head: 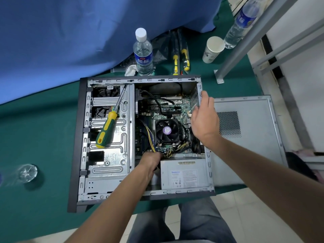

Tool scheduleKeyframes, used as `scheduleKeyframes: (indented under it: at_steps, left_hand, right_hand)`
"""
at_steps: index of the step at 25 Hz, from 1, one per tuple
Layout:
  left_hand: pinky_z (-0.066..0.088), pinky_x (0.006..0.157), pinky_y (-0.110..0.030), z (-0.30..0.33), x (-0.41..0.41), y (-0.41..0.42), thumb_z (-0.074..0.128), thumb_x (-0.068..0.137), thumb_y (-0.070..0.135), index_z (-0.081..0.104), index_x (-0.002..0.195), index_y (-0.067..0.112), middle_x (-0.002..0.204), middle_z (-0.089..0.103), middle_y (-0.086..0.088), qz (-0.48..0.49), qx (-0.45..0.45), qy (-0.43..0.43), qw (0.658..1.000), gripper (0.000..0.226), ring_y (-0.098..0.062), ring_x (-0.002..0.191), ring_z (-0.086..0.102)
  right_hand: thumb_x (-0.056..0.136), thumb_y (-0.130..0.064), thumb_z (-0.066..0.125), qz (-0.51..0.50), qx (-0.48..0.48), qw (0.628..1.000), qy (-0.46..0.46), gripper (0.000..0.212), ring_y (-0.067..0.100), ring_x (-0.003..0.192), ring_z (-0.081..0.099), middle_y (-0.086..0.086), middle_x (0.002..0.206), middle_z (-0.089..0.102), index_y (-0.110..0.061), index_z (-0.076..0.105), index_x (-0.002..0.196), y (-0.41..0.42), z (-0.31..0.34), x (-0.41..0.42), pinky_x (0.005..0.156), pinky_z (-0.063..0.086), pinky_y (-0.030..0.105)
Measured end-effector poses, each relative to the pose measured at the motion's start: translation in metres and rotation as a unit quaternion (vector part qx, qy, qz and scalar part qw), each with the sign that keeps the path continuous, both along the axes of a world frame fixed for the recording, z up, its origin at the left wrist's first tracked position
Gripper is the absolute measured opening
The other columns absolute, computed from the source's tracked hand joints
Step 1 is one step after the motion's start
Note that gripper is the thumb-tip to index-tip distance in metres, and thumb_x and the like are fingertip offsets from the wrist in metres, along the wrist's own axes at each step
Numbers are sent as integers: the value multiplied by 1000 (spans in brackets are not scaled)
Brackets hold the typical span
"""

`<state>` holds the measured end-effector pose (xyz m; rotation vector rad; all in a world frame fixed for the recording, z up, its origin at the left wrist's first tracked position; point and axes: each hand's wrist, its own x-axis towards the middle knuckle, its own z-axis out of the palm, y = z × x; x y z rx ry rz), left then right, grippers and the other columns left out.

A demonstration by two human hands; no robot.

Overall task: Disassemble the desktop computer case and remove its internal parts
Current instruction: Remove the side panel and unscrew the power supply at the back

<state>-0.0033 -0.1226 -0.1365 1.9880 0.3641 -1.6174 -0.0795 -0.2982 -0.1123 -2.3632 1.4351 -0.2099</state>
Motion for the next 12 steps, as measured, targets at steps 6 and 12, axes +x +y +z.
scheduleKeyframes:
  at_steps: [6,12]
  left_hand:
    - [41,61,-28,4,2,-1,59,93,20,63,86,8,89,68,-12,-27,13,-5,1000,15,-24,77,56]
    - [47,70,-31,0,2,-3,64,91,24,66,96,6,101,71,-17,-46,7,0,999,19,-30,90,64]
  right_hand:
    - [100,-16,44,3,0,1000,-1,48,22,78,54,10,125,45,-13,28,145,0,-1,0,66,48,36]
    - [99,-14,44,3,3,1000,-5,50,22,78,52,11,125,45,-11,29,146,0,-2,-1,66,43,34]
